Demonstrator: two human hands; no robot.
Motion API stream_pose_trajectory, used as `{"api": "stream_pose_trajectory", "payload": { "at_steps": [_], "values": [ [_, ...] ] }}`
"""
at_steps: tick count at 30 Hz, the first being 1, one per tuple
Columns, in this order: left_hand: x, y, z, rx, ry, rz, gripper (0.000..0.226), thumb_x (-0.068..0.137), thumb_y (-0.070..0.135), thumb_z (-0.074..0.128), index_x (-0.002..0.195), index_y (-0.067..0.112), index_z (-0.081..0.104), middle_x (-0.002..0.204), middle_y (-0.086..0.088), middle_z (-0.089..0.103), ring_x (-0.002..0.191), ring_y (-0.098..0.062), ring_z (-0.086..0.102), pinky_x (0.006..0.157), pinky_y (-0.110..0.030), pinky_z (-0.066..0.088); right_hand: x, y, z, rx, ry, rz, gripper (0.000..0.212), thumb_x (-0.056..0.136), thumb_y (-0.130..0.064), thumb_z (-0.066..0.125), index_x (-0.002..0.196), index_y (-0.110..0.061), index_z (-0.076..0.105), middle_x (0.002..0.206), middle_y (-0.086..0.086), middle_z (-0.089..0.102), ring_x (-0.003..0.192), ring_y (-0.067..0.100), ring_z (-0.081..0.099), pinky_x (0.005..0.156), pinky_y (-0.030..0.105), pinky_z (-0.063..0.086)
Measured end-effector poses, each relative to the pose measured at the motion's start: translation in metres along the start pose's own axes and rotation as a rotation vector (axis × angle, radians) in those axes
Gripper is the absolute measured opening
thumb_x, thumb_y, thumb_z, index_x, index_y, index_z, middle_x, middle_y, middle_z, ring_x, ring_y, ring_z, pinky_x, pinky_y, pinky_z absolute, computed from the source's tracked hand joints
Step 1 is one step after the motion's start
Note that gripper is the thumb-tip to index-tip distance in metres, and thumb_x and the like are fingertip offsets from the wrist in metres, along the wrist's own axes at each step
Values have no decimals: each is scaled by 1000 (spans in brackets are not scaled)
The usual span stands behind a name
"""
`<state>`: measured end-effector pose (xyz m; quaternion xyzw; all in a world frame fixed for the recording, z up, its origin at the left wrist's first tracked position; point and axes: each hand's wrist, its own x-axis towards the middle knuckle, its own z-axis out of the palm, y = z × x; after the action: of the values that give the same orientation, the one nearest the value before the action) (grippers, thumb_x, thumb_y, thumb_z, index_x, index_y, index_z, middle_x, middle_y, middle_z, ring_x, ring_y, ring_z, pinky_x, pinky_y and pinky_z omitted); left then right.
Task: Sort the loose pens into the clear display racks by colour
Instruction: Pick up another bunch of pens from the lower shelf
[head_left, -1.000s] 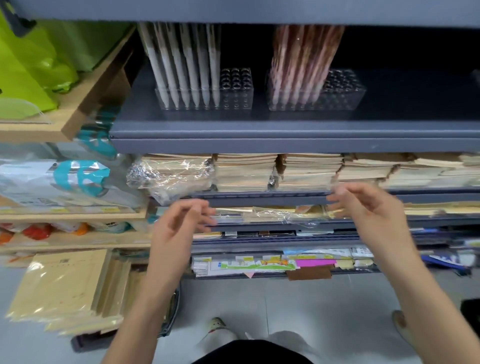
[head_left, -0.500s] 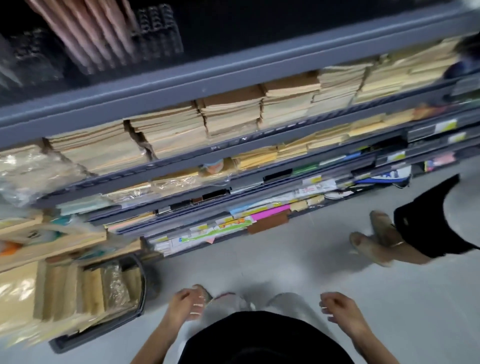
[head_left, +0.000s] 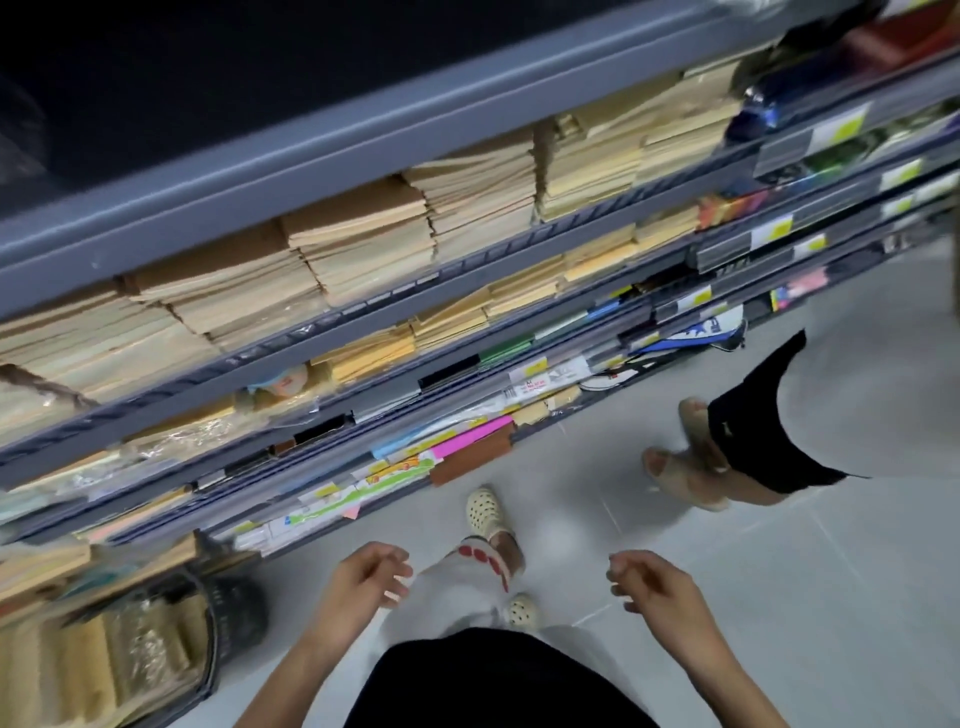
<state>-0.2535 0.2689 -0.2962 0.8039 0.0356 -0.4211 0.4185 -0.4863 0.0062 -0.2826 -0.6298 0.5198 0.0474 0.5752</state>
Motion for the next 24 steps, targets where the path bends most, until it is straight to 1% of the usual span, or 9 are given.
{"api": "stream_pose_trajectory", "payload": {
  "at_steps": [3,6,9,12,14,15,20,22,24],
  "values": [
    [10,52,12,-1,-11,93,21,102,4,49,97,8,69,89,-8,76,73,-23,72,67,-32,56,22,-36,-21,31,33,-83,13,90,-13,65,87,-22,73,84,-2,75,78,13,72,72,31,57],
    [19,109,21,-20,22,260,21,101,4,51,94,13,69,92,-2,76,79,-25,72,70,-33,57,47,-87,-44,-43,43,-235,12,88,-19,70,87,-31,72,84,-15,74,80,2,69,75,20,54],
    [22,174,26,-30,69,389,21,100,7,54,95,21,70,94,3,77,82,-17,73,76,-35,56,65,-141,-69,-145,92,-410,16,87,-23,71,90,-38,68,91,-27,70,83,-5,66,77,10,48],
    [19,243,30,-45,69,556,21,99,20,59,93,35,71,99,7,76,89,-13,73,76,-29,58,75,-196,-97,-252,98,-601,21,90,-42,62,111,-43,63,110,-36,61,103,-10,60,86,7,45],
    [12,288,29,-55,68,673,17,99,25,59,98,37,71,102,7,76,91,-12,73,75,-25,58,78,-229,-111,-352,63,-725,34,93,-54,51,126,-46,54,125,-39,50,119,-15,46,94,1,33],
    [7,309,28,-58,72,738,15,100,26,59,101,35,71,103,7,76,91,-12,73,76,-23,58,80,-245,-117,-378,45,-772,36,95,-54,48,130,-46,50,131,-38,47,126,-15,41,98,0,28],
    [-10,401,16,-94,159,1018,16,96,30,57,103,25,71,101,0,76,94,-21,73,76,-28,59,91,-321,-123,-388,125,-1026,37,101,-35,50,137,-27,52,142,-16,46,137,1,36,112,16,27],
    [-2,434,8,-57,238,1084,14,95,28,57,100,30,70,97,5,76,93,-16,72,77,-25,57,97,-351,-121,-421,204,-1149,36,101,-27,52,135,-15,55,142,-4,49,137,10,38,116,26,28],
    [15,467,-1,2,381,1095,15,90,26,58,91,36,68,90,13,75,87,-5,70,79,-21,54,105,-379,-119,-463,264,-1234,36,100,-23,53,133,-8,56,141,5,50,137,18,40,116,36,30]
  ]
}}
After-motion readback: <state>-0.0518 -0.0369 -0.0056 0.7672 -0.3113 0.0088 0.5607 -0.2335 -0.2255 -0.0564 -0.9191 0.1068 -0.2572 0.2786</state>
